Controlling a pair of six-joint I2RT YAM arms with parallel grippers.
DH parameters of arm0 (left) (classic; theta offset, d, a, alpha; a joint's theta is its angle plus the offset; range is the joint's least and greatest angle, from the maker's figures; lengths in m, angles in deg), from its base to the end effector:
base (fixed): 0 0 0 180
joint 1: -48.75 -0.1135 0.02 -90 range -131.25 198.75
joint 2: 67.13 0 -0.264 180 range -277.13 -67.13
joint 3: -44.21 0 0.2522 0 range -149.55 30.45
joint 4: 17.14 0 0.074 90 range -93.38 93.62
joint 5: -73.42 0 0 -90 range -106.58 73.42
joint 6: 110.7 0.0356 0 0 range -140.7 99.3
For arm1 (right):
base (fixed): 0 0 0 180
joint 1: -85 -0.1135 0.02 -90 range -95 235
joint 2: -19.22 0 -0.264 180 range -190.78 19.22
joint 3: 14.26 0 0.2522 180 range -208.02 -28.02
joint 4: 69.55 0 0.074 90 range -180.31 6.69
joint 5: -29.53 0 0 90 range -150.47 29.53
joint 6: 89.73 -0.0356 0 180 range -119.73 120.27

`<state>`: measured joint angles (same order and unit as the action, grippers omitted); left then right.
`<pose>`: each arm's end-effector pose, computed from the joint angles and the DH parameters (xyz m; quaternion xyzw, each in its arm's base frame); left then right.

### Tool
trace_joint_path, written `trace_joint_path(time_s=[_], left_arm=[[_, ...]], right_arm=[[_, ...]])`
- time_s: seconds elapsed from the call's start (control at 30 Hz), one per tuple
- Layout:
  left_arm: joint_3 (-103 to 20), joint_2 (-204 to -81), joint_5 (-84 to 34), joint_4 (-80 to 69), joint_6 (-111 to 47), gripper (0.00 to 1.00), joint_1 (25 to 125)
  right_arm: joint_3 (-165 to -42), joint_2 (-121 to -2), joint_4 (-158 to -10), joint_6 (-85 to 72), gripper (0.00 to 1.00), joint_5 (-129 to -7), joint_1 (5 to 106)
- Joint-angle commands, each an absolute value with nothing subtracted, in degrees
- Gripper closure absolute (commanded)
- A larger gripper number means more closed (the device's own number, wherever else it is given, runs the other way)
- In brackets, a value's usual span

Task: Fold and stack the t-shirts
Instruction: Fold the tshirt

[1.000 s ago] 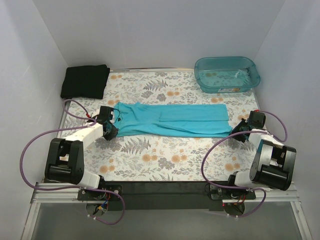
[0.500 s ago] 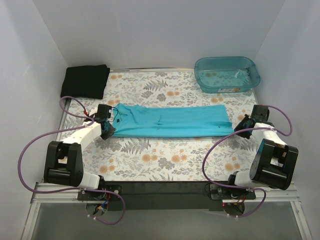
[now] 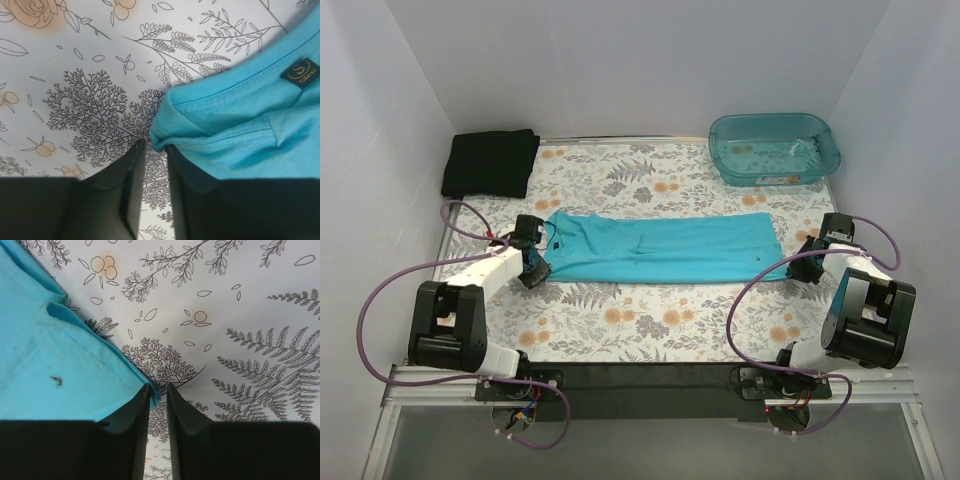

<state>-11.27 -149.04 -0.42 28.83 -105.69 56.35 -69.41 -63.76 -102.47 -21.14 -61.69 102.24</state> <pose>0.2406 -0.0221 0.1595 -0.6285 0.7502 -0.0135 0.2051 0.2527 -0.0776 0.1622 0.3176 0.9139 0.0195 0.2519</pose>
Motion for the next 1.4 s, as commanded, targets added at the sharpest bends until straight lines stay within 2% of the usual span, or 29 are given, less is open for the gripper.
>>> trace_joint_path(time_s=[0.0, 0.03, 0.07, 0.1, 0.13, 0.3, 0.43, 0.57, 0.67, 0.83, 1.0, 1.17, 1.37], left_arm=[[-10.9, -146.8, 2.7, 33.3, -106.7, 0.70, 55.7], [-11.3, -146.2, 2.8, 33.5, -106.7, 0.60, 55.7], [-11.5, -144.8, 2.8, 34.2, -106.5, 0.55, 55.7], [-11.8, -144.0, 2.8, 34.5, -106.4, 0.52, 55.7], [-12.6, -143.1, 2.7, 35.5, -106.0, 0.44, 55.8], [-16.0, -136.5, 2.0, 38.4, -105.4, 0.31, 55.8], [-19.7, -134.1, 0.6, 40.6, -106.4, 0.32, 56.6], [-20.3, -135.8, -3.7, 36.9, -108.3, 0.38, 58.9], [-19.6, -140.3, -6.3, 33.0, -109.5, 0.45, 60.3], [-16.1, -146.0, -4.0, 27.7, -111.5, 0.53, 60.0], [-14.0, -150.1, -3.0, 26.6, -111.9, 0.55, 57.4], [-10.6, -149.8, -3.5, 28.1, -112.6, 0.54, 55.3], [-8.1, -143.4, -3.9, 31.2, -112.5, 0.47, 54.8]], right_arm=[[-69.2, -61.9, -102.9, -19.8, 0.76, -58.0, 102.9], [-69.2, -60.6, -103.0, -19.9, 0.73, -57.9, 102.9], [-69.2, -59.9, -103.1, -19.9, 0.67, -58.0, 102.8], [-69.3, -59.1, -103.1, -19.9, 0.66, -58.0, 102.8], [-69.4, -57.5, -103.1, -20.0, 0.64, -58.3, 102.6], [-70.7, -54.5, -103.4, -19.2, 0.57, -60.0, 98.7], [-73.3, -52.8, -103.7, -18.3, 0.57, -60.0, 91.3], [-74.6, -53.6, -99.6, -19.2, 0.57, -67.1, 82.6], [-74.7, -56.9, -97.4, -20.6, 0.57, -70.4, 80.4], [-73.2, -62.3, -94.5, -21.0, 0.58, -72.0, 80.5], [-70.0, -64.4, -93.8, -19.2, 0.58, -69.7, 83.4], [-66.9, -64.8, -94.6, -19.0, 0.59, -69.6, 89.6], [-67.9, -60.9, -97.2, -19.1, 0.59, -67.9, 90.1]])
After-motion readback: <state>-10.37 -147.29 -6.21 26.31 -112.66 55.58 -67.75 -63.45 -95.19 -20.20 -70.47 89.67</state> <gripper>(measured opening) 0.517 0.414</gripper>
